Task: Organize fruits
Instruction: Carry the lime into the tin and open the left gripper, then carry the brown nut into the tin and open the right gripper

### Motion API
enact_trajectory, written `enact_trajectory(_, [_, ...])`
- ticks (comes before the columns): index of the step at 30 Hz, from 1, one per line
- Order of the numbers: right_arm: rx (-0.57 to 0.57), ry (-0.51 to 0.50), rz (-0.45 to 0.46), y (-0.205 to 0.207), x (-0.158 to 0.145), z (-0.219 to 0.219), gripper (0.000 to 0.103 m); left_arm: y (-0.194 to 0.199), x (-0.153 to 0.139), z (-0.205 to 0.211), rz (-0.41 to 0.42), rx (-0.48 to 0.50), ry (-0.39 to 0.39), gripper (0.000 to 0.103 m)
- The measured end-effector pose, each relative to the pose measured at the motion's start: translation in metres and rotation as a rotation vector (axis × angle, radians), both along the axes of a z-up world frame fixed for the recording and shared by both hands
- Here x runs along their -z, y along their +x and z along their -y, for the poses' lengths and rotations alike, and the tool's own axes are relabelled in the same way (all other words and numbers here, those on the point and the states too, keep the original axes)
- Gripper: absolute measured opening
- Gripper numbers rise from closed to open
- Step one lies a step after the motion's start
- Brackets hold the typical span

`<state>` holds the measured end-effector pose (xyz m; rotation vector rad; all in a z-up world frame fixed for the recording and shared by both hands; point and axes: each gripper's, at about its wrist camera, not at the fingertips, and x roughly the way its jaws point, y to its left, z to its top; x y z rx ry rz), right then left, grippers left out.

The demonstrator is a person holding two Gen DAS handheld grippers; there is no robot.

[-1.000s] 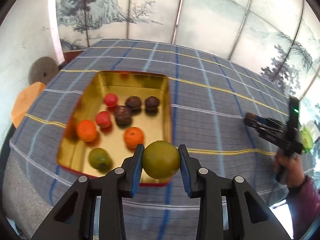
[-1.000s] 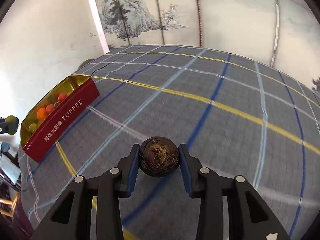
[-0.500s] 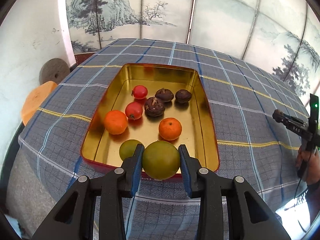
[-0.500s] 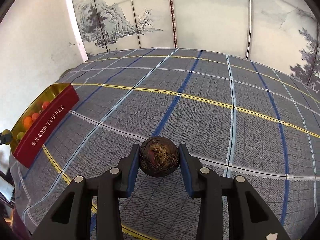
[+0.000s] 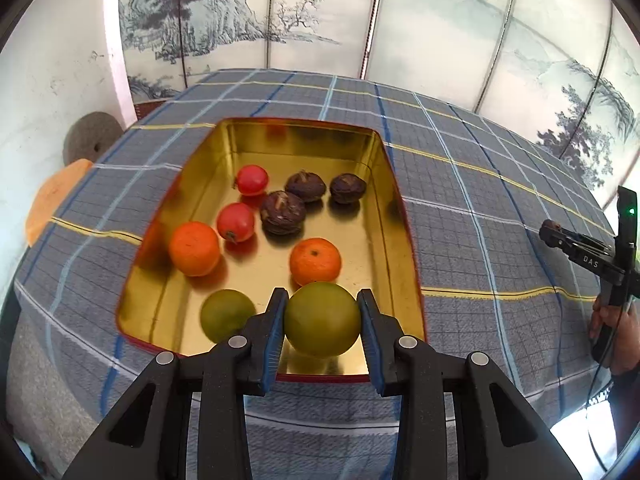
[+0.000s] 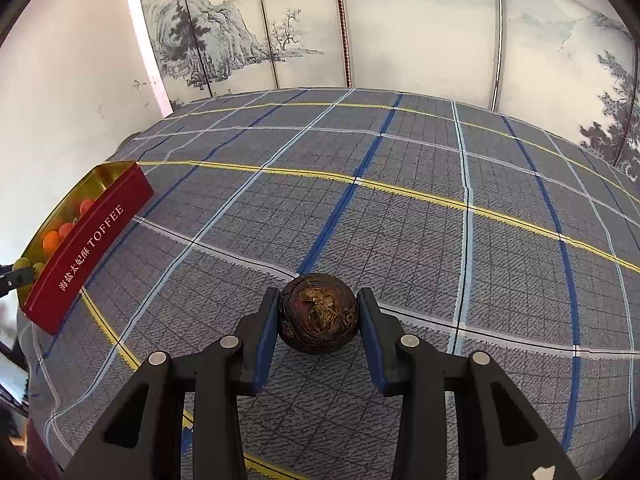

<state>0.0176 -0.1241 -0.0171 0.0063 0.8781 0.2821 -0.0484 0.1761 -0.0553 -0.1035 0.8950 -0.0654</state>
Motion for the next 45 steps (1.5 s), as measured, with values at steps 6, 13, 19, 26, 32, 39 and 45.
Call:
enact_trajectory(6, [-0.001,0.000,-0.006,0.000,0.001,0.001,0.036,0.006,0.005,0.009,-0.009,0.015,0.000,0.036])
enact_trajectory(13, [0.001,-0.004,-0.010,0.000,0.002,0.001,0.036,0.005,0.003,0.019,0.001,0.026,0.024,0.038])
enact_trajectory(19, [0.000,-0.006,-0.014,0.001,0.003,0.000,0.036,0.002,-0.002,0.021,0.023,0.006,0.059,0.041])
enact_trajectory(26, [0.001,-0.008,-0.018,0.001,0.003,0.000,0.036,-0.004,-0.015,0.024,0.073,-0.011,0.107,0.053])
enact_trajectory(32, [-0.001,-0.010,-0.018,0.001,0.004,0.000,0.036,-0.014,-0.026,0.029,0.116,-0.031,0.168,0.058])
enact_trajectory(39, [-0.014,-0.022,-0.028,0.000,0.005,-0.003,0.036,-0.026,-0.034,0.032,0.150,-0.073,0.249,0.070])
enact_trajectory(45, [-0.092,0.029,0.005,-0.020,-0.019,-0.035,0.036,-0.037,-0.039,0.024,0.179,-0.121,0.285,0.077])
